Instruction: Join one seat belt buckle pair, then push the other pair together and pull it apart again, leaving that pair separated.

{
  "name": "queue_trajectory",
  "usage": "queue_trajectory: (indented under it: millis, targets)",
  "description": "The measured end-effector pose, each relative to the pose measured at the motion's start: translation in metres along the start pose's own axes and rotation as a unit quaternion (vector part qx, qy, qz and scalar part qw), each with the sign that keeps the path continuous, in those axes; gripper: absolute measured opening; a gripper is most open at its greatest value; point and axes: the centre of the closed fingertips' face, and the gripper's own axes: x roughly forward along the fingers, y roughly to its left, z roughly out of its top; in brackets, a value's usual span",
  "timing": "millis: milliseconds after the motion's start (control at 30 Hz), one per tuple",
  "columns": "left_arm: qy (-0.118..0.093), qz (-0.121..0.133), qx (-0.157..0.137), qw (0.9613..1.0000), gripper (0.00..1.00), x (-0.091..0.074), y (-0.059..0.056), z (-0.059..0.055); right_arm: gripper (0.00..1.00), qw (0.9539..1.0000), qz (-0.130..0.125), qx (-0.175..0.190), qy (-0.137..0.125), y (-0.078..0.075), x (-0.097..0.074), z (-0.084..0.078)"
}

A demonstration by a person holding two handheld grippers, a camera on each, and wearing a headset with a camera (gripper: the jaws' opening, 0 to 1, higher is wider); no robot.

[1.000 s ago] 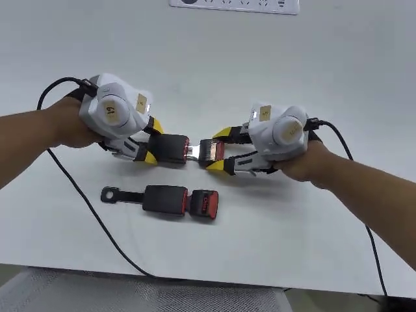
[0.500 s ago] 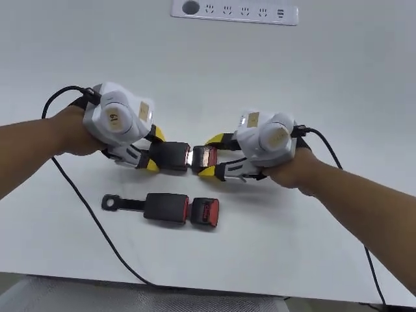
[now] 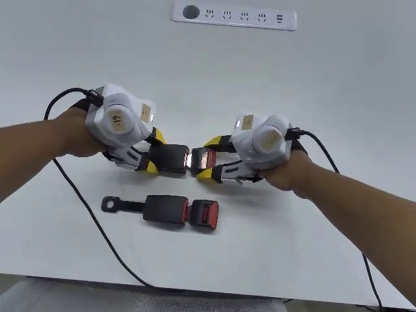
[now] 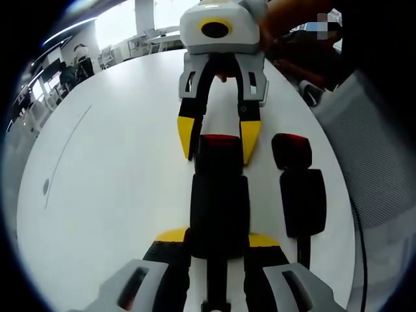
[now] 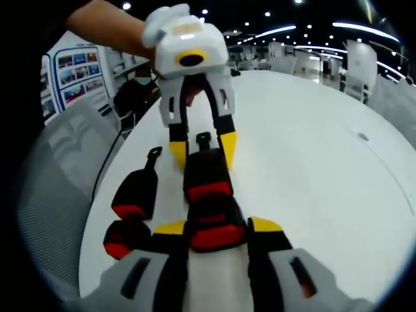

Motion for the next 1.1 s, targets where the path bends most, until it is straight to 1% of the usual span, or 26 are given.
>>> queue_trajectory:
  millis: [633,800,1000,1100]
  targets:
    - [0.005,-0.001,-0.004,1.0000,0.33,0.0006,-0.0005,-0.0013,0.35,0.9999,-0.012,-0.004,0.004,-0.0001,0.0014,-0.0001]
    - [0.001,-0.004,-0.008,1.0000,0.33,0.0003,-0.0004,-0.0013,0.35,0.9999,-0.013,-0.006,0.004,-0.0007,0.0009,-0.0006]
    - [0.000,0.000,-0.014,0.9999,0.33,0.0005,-0.0002,-0.0010,0.35,0.9999,-0.013,-0.008,0.007,-0.0022,-0.0018,-0.0025]
    - [-0.001,0.000,-0.015,0.9999,0.33,0.0005,0.0000,-0.0008,0.35,0.9998,-0.013,-0.008,0.010,-0.0040,-0.0058,-0.0063]
